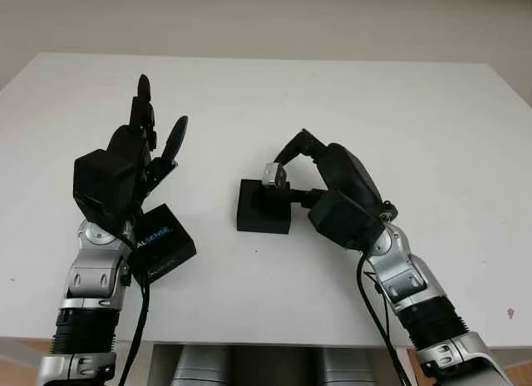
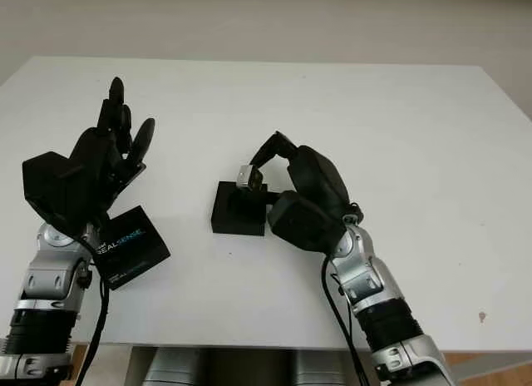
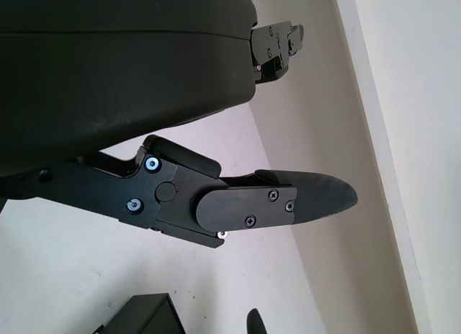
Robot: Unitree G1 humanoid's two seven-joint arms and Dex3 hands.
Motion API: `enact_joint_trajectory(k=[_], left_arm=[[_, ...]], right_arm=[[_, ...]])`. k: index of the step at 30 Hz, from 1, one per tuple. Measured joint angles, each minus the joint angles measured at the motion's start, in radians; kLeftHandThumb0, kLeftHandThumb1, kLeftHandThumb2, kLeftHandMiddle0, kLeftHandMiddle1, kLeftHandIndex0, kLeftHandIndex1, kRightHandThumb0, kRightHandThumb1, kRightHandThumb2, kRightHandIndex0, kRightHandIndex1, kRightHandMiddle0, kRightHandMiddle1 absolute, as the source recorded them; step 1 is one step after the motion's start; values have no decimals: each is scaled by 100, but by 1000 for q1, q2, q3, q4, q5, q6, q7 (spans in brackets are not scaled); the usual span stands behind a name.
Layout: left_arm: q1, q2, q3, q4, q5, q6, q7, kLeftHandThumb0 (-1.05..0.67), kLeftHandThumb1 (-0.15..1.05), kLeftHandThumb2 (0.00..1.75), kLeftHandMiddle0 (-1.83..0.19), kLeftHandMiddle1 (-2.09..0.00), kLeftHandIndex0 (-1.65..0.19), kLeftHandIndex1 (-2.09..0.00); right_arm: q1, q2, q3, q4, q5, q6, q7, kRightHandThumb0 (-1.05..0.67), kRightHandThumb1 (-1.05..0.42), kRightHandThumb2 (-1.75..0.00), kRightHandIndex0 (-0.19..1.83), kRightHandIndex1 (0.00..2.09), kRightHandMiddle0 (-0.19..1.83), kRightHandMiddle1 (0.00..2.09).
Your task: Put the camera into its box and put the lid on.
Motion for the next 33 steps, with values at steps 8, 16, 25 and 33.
enact_joint_trajectory(k=[8,16,25,33], left_arm=[[0,-5,-2,0,2,0,7,-77,105,44,19,0,19,0],[0,-8,-6,0,4,0,15,-77,105,46,19,0,19,0],[3,-9,-7,-16,2,9,17,-77,105,45,19,0,19,0],[6,-14,-7,-22,2,26,24,-78,105,44,19,0,19,0]], right_arm=[[-78,-30,-50,-25,127,113,222,-43,-95,-6,39,3,30,174],[-247,-149,-50,-51,194,340,549,-41,-96,-5,35,2,28,177],[-345,-161,-49,-14,253,480,662,-40,-97,-6,31,2,30,169],[-343,-157,-37,5,263,484,660,-41,-96,-5,30,3,32,167]])
